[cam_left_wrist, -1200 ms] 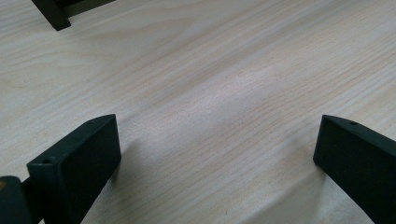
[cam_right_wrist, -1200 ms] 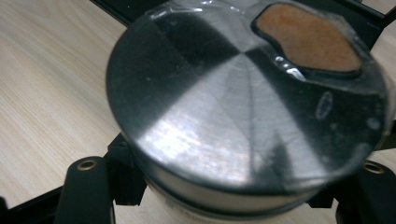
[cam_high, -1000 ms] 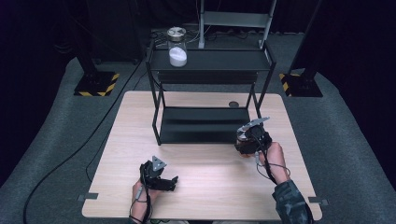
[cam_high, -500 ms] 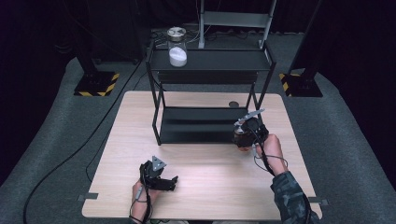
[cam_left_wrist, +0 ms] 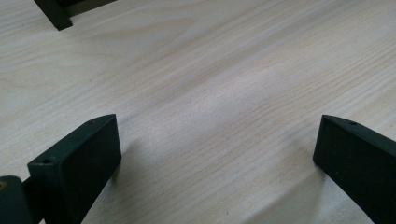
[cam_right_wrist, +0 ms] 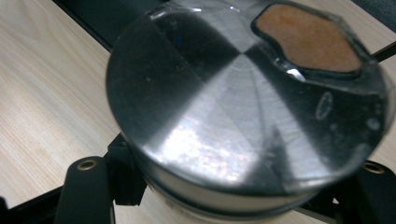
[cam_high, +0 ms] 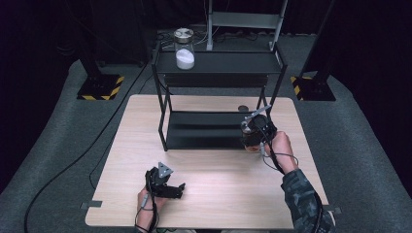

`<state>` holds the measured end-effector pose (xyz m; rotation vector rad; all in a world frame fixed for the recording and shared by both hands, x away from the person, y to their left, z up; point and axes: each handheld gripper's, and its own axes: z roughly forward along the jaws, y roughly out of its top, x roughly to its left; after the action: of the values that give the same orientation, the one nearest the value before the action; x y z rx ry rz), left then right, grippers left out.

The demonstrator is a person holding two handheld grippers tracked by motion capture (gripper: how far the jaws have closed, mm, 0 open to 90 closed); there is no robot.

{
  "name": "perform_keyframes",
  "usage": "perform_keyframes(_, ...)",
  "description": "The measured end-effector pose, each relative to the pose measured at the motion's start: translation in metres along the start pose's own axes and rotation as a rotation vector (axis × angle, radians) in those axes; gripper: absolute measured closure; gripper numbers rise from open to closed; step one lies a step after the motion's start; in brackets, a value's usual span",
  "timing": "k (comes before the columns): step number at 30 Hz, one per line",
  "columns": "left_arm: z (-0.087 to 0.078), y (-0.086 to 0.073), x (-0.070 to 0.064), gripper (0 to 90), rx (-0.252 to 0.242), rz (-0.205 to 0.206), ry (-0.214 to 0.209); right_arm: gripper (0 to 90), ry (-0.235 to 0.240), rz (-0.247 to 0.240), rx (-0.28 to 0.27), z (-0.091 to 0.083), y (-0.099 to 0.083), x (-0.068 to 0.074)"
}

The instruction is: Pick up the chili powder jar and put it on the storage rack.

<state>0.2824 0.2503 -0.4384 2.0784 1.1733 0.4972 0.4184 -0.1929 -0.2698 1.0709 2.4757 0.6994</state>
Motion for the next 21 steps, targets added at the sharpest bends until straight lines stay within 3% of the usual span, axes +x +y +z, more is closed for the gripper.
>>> perform_keyframes(21,0.000,0.000,0.000,0.5,-0.001,0.001,-0.001,31.5,-0.031,-0.038,0.013,-0.016,0.029,-0.003)
